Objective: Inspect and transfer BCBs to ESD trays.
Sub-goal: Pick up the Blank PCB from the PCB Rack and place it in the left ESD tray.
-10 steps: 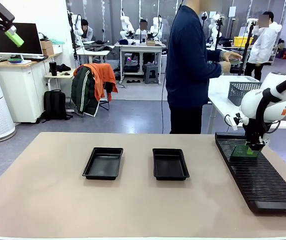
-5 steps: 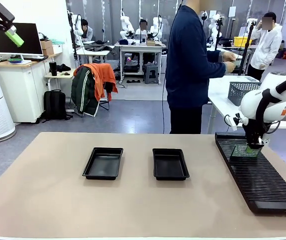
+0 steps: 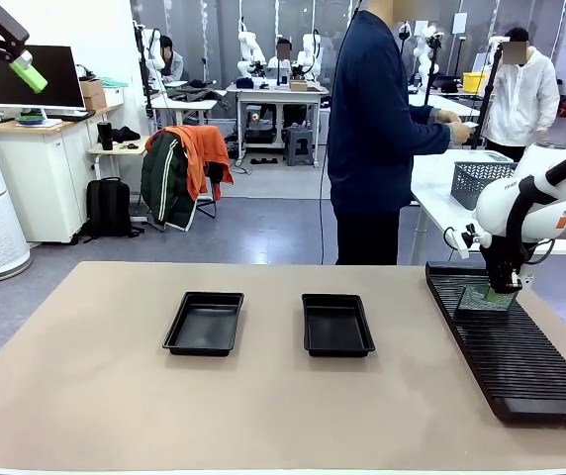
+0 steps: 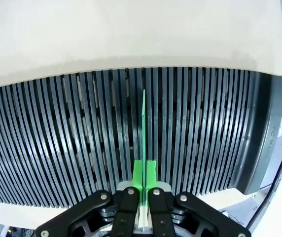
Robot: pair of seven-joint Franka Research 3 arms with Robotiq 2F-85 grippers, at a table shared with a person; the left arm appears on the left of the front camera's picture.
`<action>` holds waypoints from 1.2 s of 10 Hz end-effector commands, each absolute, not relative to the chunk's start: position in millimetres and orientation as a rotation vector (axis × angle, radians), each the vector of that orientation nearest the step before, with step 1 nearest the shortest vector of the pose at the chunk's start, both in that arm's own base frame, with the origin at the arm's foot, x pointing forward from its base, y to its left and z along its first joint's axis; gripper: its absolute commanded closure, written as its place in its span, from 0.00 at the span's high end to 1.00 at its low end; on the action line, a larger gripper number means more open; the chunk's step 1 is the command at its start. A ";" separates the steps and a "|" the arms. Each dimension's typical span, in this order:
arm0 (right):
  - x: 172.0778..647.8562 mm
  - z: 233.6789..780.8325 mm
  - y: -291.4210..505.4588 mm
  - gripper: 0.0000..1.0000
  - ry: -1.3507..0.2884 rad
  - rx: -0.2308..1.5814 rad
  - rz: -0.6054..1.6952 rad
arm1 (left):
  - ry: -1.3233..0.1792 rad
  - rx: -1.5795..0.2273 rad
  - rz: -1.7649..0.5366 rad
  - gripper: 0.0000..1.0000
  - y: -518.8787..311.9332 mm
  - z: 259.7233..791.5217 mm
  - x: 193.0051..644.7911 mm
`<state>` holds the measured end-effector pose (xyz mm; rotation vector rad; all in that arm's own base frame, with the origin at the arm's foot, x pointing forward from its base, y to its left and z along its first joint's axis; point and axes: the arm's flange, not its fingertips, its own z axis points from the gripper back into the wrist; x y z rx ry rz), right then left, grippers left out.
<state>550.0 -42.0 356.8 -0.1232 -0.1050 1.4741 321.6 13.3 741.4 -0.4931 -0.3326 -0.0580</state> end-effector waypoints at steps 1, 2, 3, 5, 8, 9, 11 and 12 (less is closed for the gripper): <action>552.8 353.9 -37.9 0.00 -0.091 -0.143 1.453 | -0.340 -0.504 -0.053 1.00 13.9 740.4 322.2; 552.8 356.1 -38.1 0.00 -0.093 -0.148 1.447 | -0.340 -0.504 -0.053 1.00 13.9 740.4 322.2; 552.3 360.6 -38.4 0.00 -0.097 -0.146 1.449 | -0.340 -0.504 -0.053 1.00 13.9 740.4 322.2; 550.4 374.2 -38.4 0.00 -0.113 -0.152 1.449 | -0.340 -0.504 -0.053 1.00 13.9 740.4 322.2; 541.3 410.4 -40.2 0.00 -0.161 -0.145 1.467 | -0.340 -0.504 -0.053 1.00 13.9 740.4 322.2; 536.6 436.8 -44.2 0.00 -0.169 -0.134 1.463 | -0.340 -0.504 -0.053 1.00 13.9 740.4 322.2; 528.6 493.5 -49.0 0.00 -0.198 -0.128 1.465 | -0.340 -0.504 -0.053 1.00 13.9 740.4 322.2; 523.7 520.7 -47.2 0.00 -0.206 -0.138 1.469 | -0.340 -0.504 -0.053 1.00 13.9 740.4 322.2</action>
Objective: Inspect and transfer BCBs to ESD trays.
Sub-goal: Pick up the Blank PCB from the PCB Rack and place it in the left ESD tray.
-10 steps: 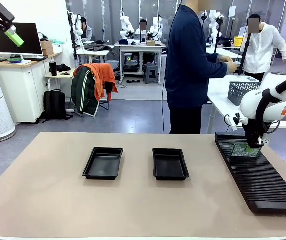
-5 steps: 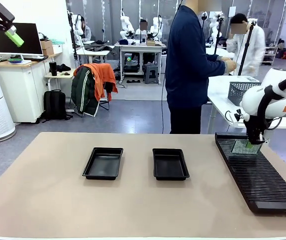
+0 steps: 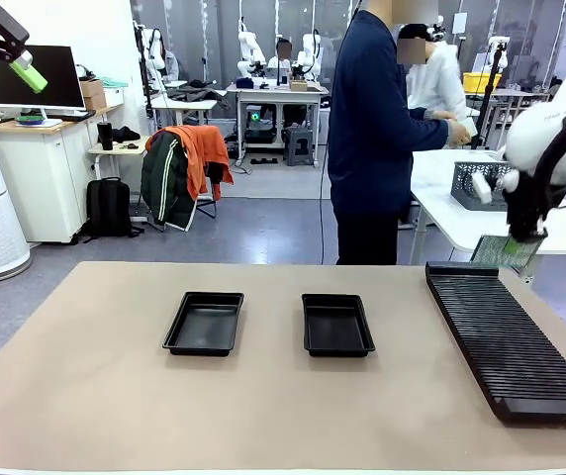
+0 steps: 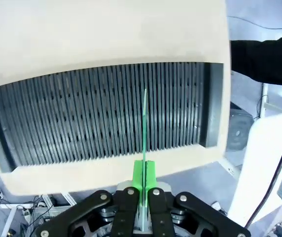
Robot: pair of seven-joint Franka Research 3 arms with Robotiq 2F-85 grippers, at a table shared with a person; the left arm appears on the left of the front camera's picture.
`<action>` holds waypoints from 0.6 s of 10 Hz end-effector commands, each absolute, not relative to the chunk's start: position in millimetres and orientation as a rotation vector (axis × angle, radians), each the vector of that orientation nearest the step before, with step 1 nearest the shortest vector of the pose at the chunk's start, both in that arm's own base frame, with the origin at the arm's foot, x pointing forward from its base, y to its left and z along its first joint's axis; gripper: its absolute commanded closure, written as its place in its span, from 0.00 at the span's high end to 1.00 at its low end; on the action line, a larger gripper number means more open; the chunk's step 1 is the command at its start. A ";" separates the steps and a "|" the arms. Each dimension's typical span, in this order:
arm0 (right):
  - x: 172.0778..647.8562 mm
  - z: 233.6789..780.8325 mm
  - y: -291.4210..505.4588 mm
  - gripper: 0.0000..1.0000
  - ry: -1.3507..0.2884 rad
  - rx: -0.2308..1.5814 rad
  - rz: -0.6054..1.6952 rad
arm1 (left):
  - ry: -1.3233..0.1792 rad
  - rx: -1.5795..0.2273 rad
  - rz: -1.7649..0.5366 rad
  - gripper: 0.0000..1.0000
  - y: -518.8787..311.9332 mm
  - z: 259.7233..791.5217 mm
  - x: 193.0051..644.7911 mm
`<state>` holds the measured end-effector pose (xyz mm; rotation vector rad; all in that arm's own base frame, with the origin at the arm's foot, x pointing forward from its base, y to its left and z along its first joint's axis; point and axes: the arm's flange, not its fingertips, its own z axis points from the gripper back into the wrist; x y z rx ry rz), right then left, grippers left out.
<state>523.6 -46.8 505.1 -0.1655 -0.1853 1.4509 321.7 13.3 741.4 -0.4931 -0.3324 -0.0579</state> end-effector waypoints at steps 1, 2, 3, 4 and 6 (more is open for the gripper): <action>517.6 549.7 -43.3 0.00 -0.208 -0.168 1.464 | -0.340 -0.504 -0.053 1.00 13.9 740.4 322.2; 512.8 572.9 -40.2 0.00 -0.208 -0.185 1.460 | -0.340 -0.504 -0.053 1.00 13.9 740.4 322.2; 507.8 595.3 -38.5 0.00 -0.208 -0.204 1.456 | -0.340 -0.504 -0.053 1.00 13.9 740.4 322.2; 502.3 616.8 -37.9 0.00 -0.198 -0.206 1.455 | -0.340 -0.504 -0.053 1.00 13.9 740.4 322.2; 495.0 652.0 -40.9 0.00 -0.196 -0.215 1.425 | -0.340 -0.504 -0.053 1.00 13.9 740.4 322.2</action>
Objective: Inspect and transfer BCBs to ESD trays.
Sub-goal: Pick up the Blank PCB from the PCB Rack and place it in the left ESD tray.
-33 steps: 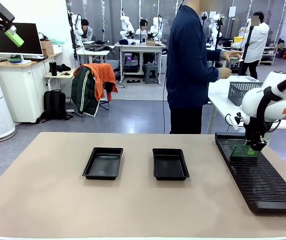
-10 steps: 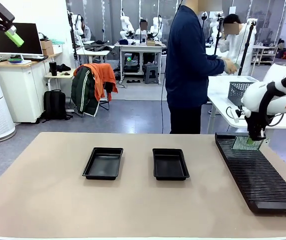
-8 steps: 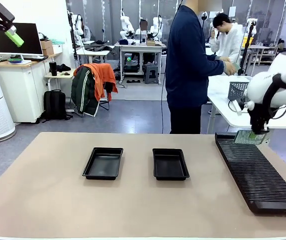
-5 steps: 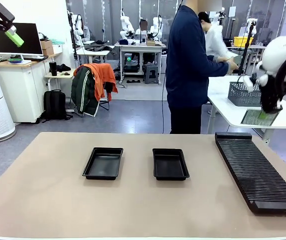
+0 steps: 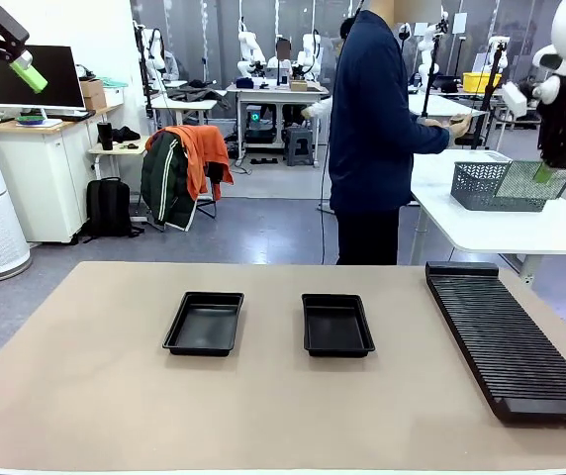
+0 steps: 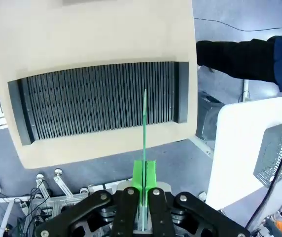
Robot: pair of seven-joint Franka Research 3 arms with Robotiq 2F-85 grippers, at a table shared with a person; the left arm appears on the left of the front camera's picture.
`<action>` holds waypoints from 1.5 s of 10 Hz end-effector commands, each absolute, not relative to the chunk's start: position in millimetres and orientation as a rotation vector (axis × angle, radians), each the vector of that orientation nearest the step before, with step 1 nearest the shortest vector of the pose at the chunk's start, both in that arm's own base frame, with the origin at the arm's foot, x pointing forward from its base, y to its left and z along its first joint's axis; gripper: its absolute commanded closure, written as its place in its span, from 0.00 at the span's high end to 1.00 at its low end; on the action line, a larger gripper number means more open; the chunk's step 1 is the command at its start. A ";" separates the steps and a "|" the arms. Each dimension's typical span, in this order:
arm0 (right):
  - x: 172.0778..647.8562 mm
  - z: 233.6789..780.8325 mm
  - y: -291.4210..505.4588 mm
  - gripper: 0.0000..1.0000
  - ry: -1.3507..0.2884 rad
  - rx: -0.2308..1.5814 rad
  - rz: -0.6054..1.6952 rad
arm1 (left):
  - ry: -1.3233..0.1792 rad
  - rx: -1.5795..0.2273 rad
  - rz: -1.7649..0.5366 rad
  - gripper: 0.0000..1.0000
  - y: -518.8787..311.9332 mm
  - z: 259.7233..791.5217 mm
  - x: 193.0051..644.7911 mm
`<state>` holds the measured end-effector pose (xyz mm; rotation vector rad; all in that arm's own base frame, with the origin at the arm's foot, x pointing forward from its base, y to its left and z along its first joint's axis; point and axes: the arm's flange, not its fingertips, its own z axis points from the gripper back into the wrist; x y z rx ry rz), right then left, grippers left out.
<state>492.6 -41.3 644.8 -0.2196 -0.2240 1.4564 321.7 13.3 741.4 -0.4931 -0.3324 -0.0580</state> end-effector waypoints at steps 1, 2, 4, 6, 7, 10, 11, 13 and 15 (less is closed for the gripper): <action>492.4 661.7 -41.2 0.00 -0.188 -0.224 1.417 | -0.340 -0.504 -0.053 1.00 13.9 740.4 322.2; 490.6 668.0 -40.4 0.00 -0.179 -0.224 1.409 | -0.340 -0.504 -0.053 1.00 13.9 740.4 322.2; 487.7 674.9 -39.0 0.00 -0.184 -0.238 1.333 | -0.340 -0.504 -0.053 1.00 13.9 740.4 322.2; 486.5 671.2 -44.2 0.00 -0.214 -0.217 1.430 | -0.340 -0.504 -0.053 1.00 13.9 740.4 322.2; 486.5 671.2 -44.2 0.00 -0.214 -0.217 1.430 | -0.340 -0.504 -0.053 1.00 13.9 740.4 322.2; 486.5 671.2 -44.2 0.00 -0.214 -0.217 1.430 | -0.340 -0.504 -0.053 1.00 13.9 740.4 322.2; 486.5 671.2 -44.2 0.00 -0.214 -0.217 1.430 | -0.340 -0.504 -0.053 1.00 13.9 740.4 322.2; 486.5 671.2 -44.2 0.00 -0.214 -0.217 1.430 | -0.340 -0.504 -0.053 1.00 13.9 740.4 322.2; 492.2 675.5 -50.0 0.03 -0.266 -0.159 1.356 | -0.340 -0.504 -0.053 1.00 13.9 740.4 322.2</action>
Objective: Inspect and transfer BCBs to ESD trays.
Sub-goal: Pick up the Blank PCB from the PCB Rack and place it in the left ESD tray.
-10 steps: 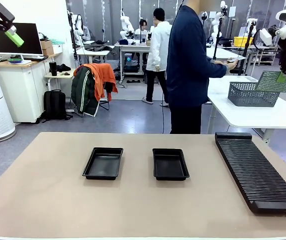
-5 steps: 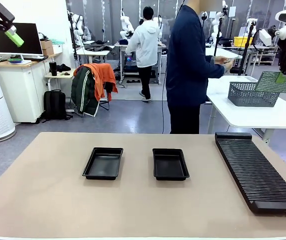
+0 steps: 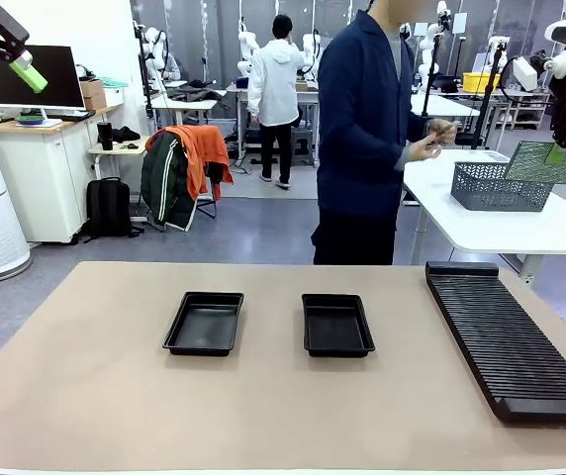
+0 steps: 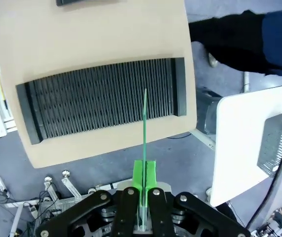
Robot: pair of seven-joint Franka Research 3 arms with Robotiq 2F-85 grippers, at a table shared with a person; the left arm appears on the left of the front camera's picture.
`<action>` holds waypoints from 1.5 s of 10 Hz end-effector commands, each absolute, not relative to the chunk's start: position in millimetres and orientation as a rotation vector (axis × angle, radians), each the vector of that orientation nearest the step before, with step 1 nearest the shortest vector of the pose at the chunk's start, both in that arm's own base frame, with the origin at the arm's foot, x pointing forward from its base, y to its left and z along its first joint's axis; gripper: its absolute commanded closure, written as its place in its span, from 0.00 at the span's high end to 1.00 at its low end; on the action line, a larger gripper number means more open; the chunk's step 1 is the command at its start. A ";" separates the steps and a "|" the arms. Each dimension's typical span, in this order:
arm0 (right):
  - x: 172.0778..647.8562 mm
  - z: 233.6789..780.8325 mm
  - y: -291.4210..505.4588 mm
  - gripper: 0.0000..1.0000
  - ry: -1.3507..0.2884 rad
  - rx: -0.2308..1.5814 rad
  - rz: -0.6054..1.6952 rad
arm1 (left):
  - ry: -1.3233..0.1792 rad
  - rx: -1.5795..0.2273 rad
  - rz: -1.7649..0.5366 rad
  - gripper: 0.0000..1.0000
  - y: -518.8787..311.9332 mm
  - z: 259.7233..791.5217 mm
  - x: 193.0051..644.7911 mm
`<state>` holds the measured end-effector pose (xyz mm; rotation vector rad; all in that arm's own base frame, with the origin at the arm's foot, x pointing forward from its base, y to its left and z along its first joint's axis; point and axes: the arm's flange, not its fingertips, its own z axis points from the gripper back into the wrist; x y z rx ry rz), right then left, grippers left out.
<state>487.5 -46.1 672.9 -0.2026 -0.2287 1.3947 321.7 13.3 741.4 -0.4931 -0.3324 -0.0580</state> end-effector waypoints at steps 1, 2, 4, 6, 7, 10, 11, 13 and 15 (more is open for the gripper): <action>495.5 674.3 -49.2 0.03 -0.275 -0.109 1.293 | -0.340 -0.504 -0.053 1.00 13.9 740.4 322.2; 495.6 672.0 -41.4 0.03 -0.270 -0.057 1.232 | -0.340 -0.504 -0.053 1.00 13.9 740.4 322.2; 491.5 661.2 -17.4 0.03 -0.261 0.049 1.096 | -0.340 -0.504 -0.053 1.00 13.9 740.4 322.2; 482.4 644.0 13.2 0.03 -0.264 0.195 0.954 | -0.340 -0.504 -0.053 1.00 13.9 740.4 322.2; 474.1 630.8 33.5 0.03 -0.253 0.253 0.858 | -0.340 -0.504 -0.053 1.00 13.9 740.4 322.2; 450.2 590.0 88.4 0.03 -0.240 0.423 0.701 | -0.340 -0.504 -0.053 1.00 13.9 740.4 322.2; 442.2 579.5 107.2 0.03 -0.244 0.456 0.653 | -0.340 -0.504 -0.053 1.00 13.9 740.4 322.2; 423.8 573.2 123.0 0.03 -0.278 0.405 0.631 | -0.340 -0.504 -0.053 1.00 13.9 740.4 322.2; 376.5 565.0 139.6 0.03 -0.169 0.412 0.656 | -0.340 -0.504 -0.053 1.00 13.9 740.4 322.2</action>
